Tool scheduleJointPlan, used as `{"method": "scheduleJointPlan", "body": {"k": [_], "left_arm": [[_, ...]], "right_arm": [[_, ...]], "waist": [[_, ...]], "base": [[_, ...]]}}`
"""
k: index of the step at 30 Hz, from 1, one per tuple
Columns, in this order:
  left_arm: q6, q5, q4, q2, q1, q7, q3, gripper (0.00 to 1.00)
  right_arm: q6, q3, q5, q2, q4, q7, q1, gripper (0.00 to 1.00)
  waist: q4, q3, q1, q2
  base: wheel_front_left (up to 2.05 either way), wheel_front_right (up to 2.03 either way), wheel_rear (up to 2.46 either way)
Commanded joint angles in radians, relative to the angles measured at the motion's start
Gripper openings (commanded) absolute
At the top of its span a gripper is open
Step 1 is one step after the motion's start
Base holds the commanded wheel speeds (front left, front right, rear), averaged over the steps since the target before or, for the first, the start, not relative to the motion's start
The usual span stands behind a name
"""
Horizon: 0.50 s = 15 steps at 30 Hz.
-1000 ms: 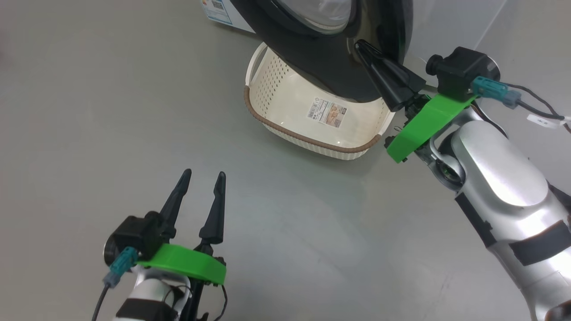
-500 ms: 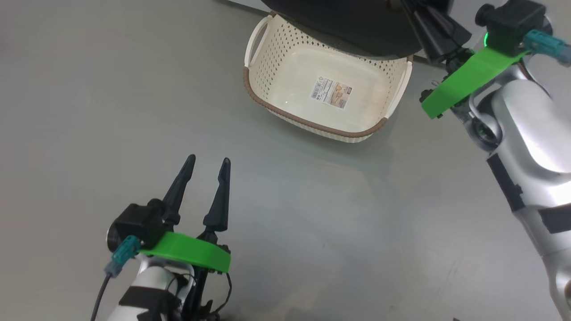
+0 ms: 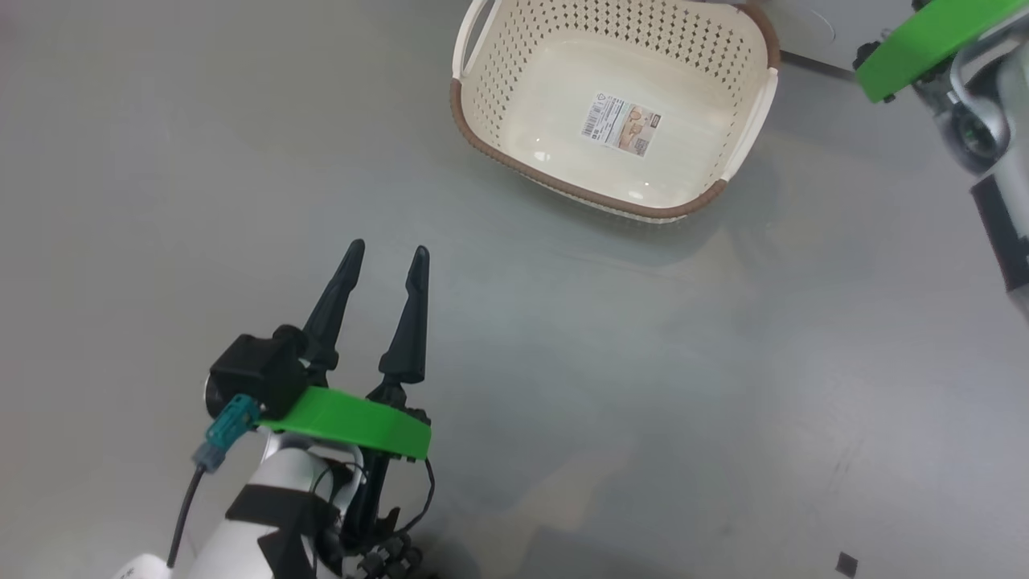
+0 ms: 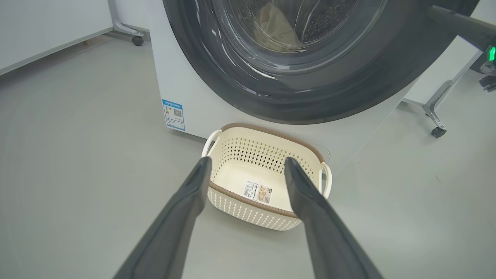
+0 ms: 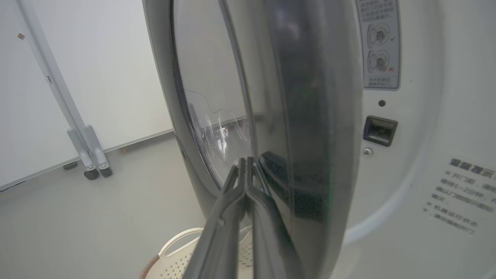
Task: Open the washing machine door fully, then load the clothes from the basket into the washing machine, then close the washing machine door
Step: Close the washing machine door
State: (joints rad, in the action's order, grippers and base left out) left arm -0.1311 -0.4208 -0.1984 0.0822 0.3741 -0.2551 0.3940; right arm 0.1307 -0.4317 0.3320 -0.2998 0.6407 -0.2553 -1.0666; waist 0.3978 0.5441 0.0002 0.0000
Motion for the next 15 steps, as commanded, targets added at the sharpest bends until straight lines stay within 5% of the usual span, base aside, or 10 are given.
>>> {"method": "scheduleJointPlan", "body": {"k": [1, 15], "left_arm": [[0.000, -0.007, 0.028, 0.017, 0.016, -0.007, -0.028, 1.00], [0.000, -0.015, 0.027, 0.004, 0.031, -0.007, -0.022, 1.00]], "right_arm": [[0.000, 0.006, -0.008, -0.001, -0.016, -0.006, -0.035, 0.00], [0.000, 0.025, -0.116, -0.035, 0.133, -0.006, -0.217, 0.00]], "waist": [[0.008, 0.009, -0.0002, 0.0000], [0.036, 0.052, -0.0002, 0.0000]], "base": [[0.00, 0.00, 0.00], [0.00, 0.00, 0.00]]}}
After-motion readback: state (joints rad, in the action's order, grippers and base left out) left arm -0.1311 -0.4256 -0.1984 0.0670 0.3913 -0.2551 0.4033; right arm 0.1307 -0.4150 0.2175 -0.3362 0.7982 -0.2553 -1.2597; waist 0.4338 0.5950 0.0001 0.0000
